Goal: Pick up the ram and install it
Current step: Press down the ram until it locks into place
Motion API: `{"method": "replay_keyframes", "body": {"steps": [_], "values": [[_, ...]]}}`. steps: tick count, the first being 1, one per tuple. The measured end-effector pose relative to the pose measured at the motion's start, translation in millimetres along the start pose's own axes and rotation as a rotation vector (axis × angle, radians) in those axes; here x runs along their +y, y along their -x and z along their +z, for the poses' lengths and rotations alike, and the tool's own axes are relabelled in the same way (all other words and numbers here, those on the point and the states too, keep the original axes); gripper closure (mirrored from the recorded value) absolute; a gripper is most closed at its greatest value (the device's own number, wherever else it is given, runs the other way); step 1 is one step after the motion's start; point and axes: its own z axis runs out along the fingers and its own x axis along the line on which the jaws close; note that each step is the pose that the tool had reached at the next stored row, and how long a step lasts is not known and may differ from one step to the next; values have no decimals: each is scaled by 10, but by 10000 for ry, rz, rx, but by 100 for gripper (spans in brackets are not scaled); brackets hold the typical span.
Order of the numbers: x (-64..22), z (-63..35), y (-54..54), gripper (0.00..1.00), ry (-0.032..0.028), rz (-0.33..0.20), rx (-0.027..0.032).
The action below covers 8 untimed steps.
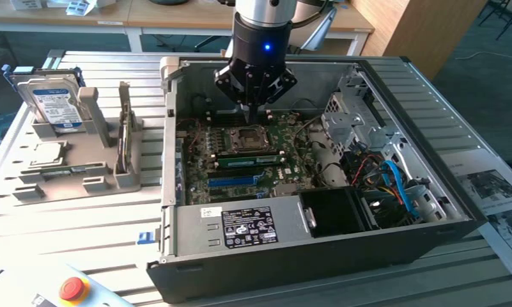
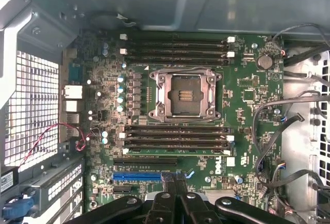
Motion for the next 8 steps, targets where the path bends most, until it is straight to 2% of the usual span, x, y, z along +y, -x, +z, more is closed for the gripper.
{"method": "replay_keyframes", "body": {"steps": [6,8], "values": [[0,0,0,90,161,1,-5],[1,0,0,90,198,2,-5]]}}
